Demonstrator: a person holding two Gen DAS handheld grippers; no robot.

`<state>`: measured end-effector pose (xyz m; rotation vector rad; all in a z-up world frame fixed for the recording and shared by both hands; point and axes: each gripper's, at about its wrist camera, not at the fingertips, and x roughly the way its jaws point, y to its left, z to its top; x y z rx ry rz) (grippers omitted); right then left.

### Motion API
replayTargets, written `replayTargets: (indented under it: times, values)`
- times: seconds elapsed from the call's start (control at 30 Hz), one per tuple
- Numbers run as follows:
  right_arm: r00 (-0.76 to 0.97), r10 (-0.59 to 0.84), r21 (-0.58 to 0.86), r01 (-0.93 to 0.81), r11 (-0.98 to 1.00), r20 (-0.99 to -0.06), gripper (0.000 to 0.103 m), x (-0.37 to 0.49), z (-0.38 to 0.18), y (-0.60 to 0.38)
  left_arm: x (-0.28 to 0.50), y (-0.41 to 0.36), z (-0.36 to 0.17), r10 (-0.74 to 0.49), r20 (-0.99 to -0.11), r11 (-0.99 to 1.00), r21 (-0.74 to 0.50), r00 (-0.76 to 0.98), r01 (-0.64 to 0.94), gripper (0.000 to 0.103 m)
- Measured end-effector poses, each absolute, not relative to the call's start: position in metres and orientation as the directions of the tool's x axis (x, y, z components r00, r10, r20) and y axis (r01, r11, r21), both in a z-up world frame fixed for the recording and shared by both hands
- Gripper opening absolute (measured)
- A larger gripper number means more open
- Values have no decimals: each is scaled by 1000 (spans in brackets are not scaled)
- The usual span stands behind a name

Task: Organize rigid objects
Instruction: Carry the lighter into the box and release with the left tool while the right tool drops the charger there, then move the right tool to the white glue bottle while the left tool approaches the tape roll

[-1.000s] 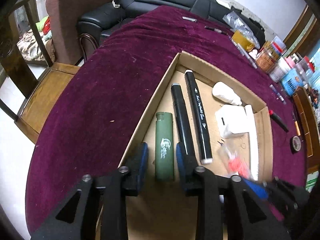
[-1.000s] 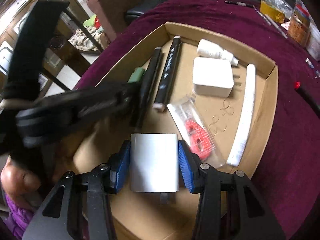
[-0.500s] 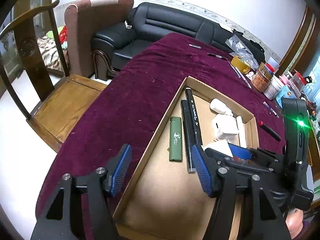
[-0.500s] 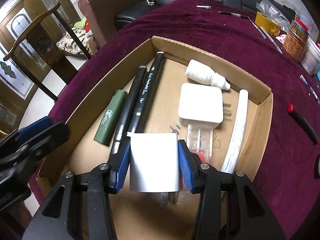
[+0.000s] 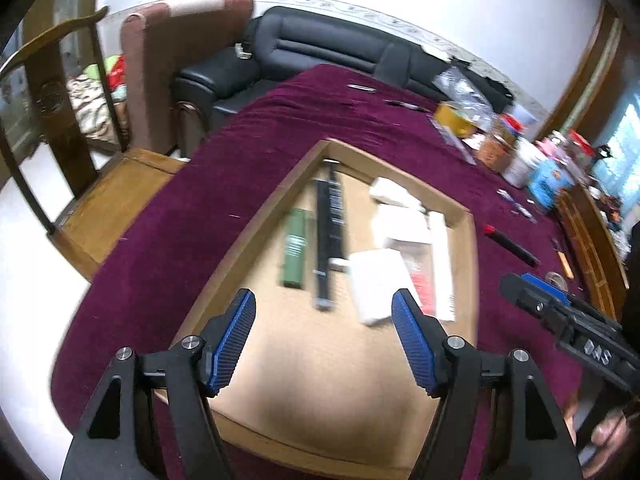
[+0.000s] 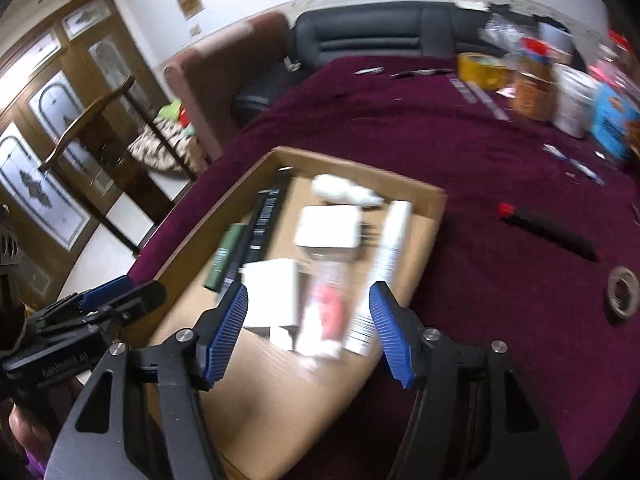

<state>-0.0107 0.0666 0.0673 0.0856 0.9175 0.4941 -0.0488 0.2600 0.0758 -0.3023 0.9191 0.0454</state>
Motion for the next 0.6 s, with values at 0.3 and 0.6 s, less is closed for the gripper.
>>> replayTargets:
  times: [0.3,0.6]
  values:
    - [593,169,181,-41,983,-787,62,21,55,-103,-62,174,81,-243,-765,960,-277,596,36,65]
    - [514,370,434,6,901,-774,62,78,37,-172,-69,141,78,-234,-786,969,-234,572,75,65]
